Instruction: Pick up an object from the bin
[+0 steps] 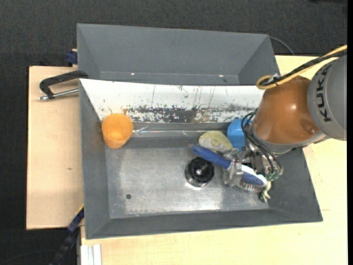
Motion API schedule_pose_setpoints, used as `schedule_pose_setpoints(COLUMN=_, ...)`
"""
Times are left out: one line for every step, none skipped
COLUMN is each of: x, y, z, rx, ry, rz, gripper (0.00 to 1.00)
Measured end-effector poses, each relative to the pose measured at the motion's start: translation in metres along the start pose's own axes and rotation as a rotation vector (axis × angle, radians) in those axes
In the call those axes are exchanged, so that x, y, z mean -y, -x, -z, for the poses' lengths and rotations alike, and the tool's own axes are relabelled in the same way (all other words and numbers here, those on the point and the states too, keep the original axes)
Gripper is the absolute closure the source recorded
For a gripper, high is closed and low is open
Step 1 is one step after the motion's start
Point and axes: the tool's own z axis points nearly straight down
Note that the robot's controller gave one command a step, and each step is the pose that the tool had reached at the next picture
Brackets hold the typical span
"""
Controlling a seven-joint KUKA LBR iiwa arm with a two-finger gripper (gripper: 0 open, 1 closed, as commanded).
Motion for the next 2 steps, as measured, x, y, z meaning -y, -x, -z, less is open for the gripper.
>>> schedule_pose_setpoints(x=0.0, y=0.002, z=0.022, rx=0.0, ry=0.0, rz=-0.001, gripper=1.0)
schedule_pose_setpoints(x=0.0, y=0.003, z=0.034, rx=-0.001, ry=0.0, rz=-0.002, gripper=1.0)
